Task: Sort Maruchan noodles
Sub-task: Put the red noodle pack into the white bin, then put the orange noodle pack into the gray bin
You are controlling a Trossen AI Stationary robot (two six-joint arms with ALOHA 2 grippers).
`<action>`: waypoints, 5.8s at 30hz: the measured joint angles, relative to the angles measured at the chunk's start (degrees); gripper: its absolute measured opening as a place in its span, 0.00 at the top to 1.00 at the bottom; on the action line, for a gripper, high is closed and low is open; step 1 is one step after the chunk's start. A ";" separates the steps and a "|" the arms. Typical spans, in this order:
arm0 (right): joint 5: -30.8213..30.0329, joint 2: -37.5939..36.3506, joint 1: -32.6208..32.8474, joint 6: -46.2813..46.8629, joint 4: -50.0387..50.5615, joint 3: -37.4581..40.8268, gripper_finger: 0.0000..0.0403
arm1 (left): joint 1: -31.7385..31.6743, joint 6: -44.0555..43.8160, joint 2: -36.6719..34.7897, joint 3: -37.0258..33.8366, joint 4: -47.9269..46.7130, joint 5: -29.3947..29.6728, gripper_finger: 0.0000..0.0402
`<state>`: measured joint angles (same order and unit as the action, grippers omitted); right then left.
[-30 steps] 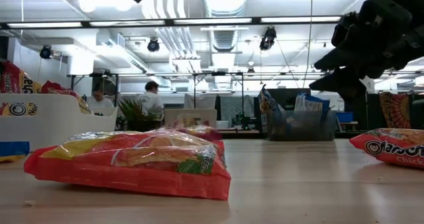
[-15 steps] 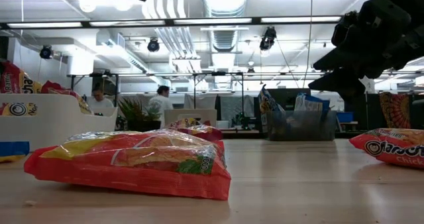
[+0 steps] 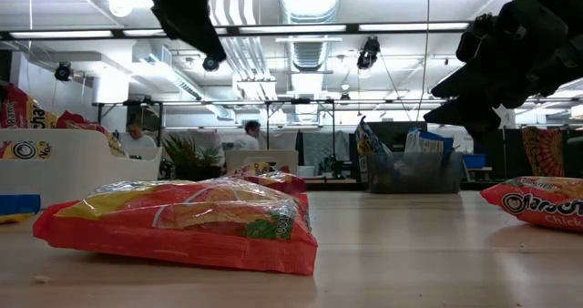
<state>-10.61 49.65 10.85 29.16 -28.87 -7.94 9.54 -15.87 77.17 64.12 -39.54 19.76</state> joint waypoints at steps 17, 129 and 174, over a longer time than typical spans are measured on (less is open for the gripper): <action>0.31 0.00 0.00 -1.49 0.01 0.00 0.44 | -1.71 7.39 17.51 -0.25 7.11 5.79 0.27; 1.57 -0.04 0.00 4.59 -0.18 -0.22 0.44 | -3.50 -10.14 5.39 0.65 -37.68 -18.34 0.71; 7.52 3.05 7.79 25.73 16.80 -14.78 0.44 | -0.13 37.75 5.15 -4.44 29.68 -3.26 0.91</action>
<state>-3.09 52.70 18.64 54.89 -12.08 -22.72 9.41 21.88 82.32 59.68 -9.86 16.50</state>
